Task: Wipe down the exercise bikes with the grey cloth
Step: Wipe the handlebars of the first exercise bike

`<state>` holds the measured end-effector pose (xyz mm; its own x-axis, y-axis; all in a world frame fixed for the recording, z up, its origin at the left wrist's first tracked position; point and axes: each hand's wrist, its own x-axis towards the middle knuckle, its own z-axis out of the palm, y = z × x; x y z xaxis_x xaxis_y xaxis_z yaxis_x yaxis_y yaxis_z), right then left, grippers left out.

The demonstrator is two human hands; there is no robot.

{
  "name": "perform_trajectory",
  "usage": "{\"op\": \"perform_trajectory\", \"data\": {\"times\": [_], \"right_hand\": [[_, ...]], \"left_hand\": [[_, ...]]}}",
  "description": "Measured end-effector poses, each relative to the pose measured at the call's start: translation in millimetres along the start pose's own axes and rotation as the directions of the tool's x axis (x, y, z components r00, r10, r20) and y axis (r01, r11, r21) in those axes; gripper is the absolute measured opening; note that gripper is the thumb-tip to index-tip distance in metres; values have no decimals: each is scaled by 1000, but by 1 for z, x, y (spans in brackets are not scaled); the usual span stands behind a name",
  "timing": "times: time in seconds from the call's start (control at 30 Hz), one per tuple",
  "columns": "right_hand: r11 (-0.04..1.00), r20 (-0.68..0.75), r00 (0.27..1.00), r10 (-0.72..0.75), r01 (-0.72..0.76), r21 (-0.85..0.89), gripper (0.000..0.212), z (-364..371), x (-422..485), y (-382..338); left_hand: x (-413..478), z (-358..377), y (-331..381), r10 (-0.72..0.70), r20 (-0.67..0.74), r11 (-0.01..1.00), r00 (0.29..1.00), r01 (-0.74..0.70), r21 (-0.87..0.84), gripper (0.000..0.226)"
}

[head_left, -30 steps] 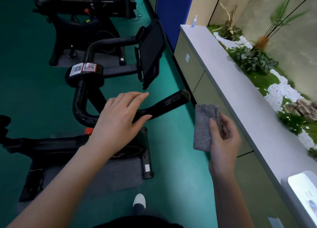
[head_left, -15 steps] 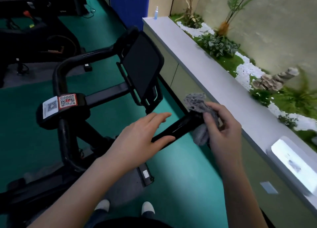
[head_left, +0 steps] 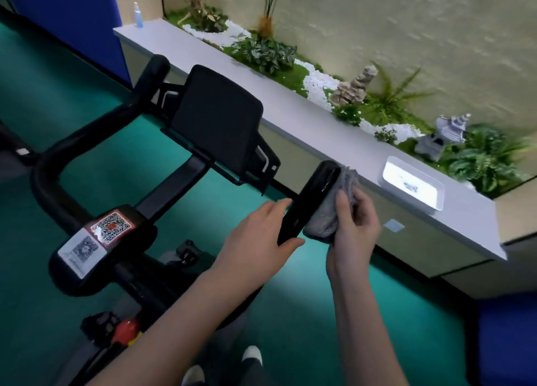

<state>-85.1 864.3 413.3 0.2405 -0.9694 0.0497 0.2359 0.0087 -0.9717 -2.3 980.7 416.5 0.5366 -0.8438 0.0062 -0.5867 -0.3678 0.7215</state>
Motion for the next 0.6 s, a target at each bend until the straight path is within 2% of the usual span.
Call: {"op": "perform_trajectory", "data": {"times": [0.07,0.13,0.23,0.3,0.37,0.43,0.53,0.6], "right_hand": [[992,-4,999,50,-49,117,13,5,-3,0],[986,-5,998,62,-60,158,12,8,-4,-1],[996,-30,998,53,-50,75,13,8,-7,-2],[999,-42,999,24,-26,-43,14,5,-11,-2],[969,-46,993,-113,100,-226,17,3,-11,-5],[895,-4,955,-295,275,-351,19,5,-6,-15],[740,168,873,-459,480,-471,18,13,5,-28],[633,291,823,-488,563,-532,18,16,3,-27]], "left_hand": [[-2,0,-3,1,3,999,1000,-1,-35,63],[-4,-1,-6,6,1,998,1000,-6,-56,61],[-6,-2,-8,6,9,998,1000,-5,-67,61],[-7,-4,-10,4,14,997,1000,-3,-73,62],[-9,-5,-12,0,20,998,1000,2,-66,63],[-10,-6,-13,-6,12,998,1000,6,-63,63],[-11,-6,-13,-17,7,998,1000,17,-59,62],[-11,-5,-13,-21,3,999,1000,22,-50,62]]}}
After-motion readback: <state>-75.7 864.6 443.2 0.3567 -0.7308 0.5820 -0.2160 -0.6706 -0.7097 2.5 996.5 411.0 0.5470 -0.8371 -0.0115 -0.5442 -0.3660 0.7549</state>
